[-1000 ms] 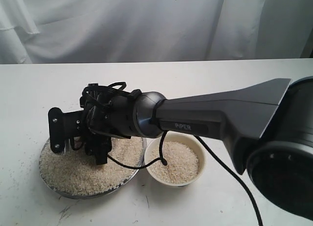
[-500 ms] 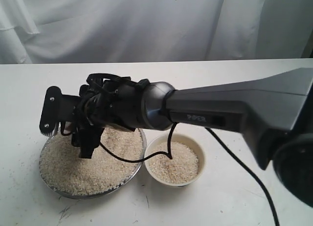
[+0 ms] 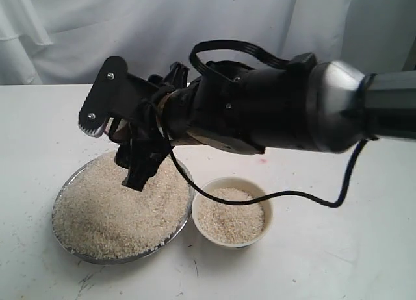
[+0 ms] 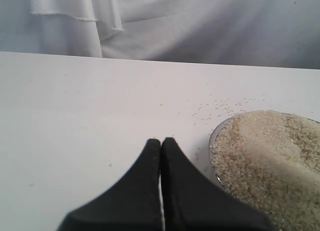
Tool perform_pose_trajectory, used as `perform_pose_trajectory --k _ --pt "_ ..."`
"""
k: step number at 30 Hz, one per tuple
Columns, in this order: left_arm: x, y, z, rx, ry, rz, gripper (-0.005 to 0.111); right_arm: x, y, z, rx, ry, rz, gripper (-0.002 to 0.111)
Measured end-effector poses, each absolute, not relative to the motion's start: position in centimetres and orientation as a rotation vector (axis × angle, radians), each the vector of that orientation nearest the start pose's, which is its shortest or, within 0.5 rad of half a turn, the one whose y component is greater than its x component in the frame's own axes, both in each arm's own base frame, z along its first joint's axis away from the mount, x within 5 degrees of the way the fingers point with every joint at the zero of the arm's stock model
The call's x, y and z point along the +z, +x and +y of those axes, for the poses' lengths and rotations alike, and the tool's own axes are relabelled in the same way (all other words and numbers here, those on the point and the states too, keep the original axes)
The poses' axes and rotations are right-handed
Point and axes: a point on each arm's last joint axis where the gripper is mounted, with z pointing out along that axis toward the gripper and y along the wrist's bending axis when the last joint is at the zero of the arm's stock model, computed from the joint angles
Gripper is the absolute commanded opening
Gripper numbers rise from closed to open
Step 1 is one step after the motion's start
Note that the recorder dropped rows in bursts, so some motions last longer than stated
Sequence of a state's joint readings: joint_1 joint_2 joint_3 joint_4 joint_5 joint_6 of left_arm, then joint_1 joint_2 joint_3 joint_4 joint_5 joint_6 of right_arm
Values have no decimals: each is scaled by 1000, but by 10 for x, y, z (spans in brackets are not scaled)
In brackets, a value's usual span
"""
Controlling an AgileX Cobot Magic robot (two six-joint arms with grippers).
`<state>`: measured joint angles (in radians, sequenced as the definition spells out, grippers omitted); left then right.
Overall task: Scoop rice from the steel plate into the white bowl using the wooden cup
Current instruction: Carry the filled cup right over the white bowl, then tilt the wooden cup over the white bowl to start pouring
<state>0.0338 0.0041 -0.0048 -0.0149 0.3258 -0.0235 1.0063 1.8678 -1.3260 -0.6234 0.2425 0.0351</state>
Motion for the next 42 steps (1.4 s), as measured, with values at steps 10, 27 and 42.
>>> perform_pose_trajectory --k 10,27,42 --pt "185 54 1 -7 -61 1808 0 238 225 306 -25 -1550 1700 0" --pt "185 54 1 -7 -61 1808 0 231 213 235 -415 -1665 1905 0" --pt "185 54 1 -7 -61 1808 0 196 221 237 -589 -1811 1928 0"
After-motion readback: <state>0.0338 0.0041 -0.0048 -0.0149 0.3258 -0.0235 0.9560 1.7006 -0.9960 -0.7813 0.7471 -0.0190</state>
